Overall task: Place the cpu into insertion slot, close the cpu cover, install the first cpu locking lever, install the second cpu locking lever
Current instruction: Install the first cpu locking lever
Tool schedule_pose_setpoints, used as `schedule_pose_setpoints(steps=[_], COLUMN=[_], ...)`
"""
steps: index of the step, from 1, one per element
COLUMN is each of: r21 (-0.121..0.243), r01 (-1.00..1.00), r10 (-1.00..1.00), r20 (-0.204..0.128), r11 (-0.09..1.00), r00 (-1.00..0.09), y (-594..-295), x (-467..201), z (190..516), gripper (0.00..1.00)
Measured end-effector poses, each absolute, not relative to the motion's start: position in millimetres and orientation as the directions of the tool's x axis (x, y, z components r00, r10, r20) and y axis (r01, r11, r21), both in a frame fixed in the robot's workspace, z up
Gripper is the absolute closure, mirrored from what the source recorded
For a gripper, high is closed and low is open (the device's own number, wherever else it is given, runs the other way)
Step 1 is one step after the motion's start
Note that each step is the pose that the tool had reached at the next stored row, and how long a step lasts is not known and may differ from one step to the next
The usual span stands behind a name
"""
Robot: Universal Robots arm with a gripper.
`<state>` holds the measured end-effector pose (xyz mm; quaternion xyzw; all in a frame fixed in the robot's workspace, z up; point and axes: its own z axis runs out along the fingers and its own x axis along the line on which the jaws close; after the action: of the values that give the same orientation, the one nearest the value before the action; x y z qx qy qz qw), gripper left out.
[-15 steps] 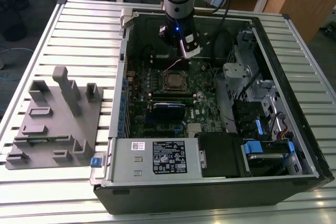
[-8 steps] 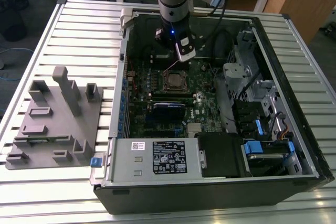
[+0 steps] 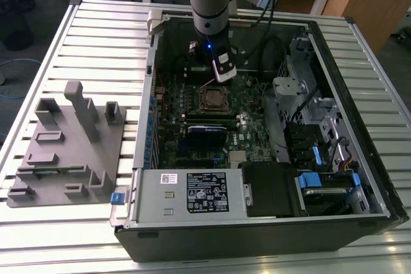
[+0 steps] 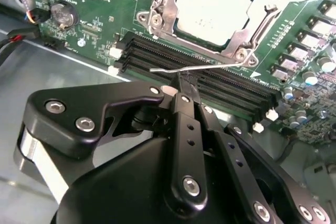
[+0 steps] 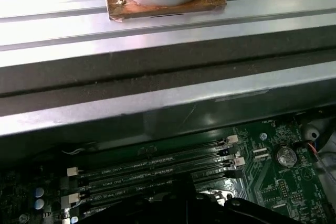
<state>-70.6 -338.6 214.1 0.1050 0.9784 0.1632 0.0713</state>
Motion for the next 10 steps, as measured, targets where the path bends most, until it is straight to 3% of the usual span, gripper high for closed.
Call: schedule_pose_setpoints(steps=[10], r21=[0.333], r01=[0.181], r10=[0.228], r20=[-0.109], r11=[0.925], r00=[-0.967], y=[-338.6], x=[-70.7], z=[204.7], gripper=[0.89])
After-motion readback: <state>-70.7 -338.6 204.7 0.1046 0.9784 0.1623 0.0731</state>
